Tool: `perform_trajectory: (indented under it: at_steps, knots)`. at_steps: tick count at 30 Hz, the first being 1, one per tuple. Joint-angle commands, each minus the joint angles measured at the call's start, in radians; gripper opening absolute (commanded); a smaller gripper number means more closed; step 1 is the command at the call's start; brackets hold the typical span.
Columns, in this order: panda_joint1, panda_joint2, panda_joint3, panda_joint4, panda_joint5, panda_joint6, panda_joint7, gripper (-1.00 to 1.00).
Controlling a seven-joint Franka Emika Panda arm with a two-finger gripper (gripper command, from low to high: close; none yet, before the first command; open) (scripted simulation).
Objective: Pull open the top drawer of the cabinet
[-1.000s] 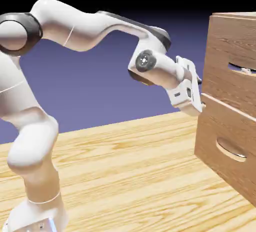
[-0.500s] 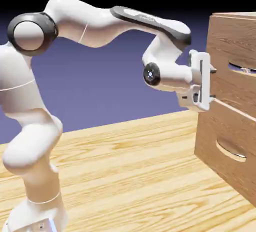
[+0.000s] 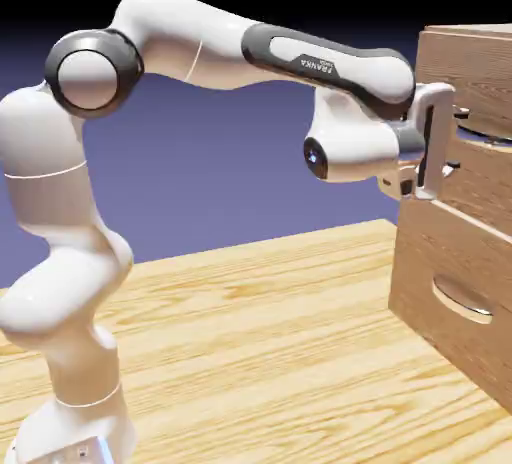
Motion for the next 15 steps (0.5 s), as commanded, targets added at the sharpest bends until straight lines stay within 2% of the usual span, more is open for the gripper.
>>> perform_trajectory:
  at_steps: [1,5,6,15]
  knots:
    - [0.010,0.033,-0.002,0.036,0.011,0.012,-0.028,0.00]
    - [0.044,0.152,-0.009,0.166,0.053,0.053,-0.127,0.00]
    - [0.044,0.152,-0.009,0.166,0.053,0.053,-0.127,-1.00]
    - [0.026,-0.116,-0.047,-0.124,-0.040,-0.037,0.090,-1.00]
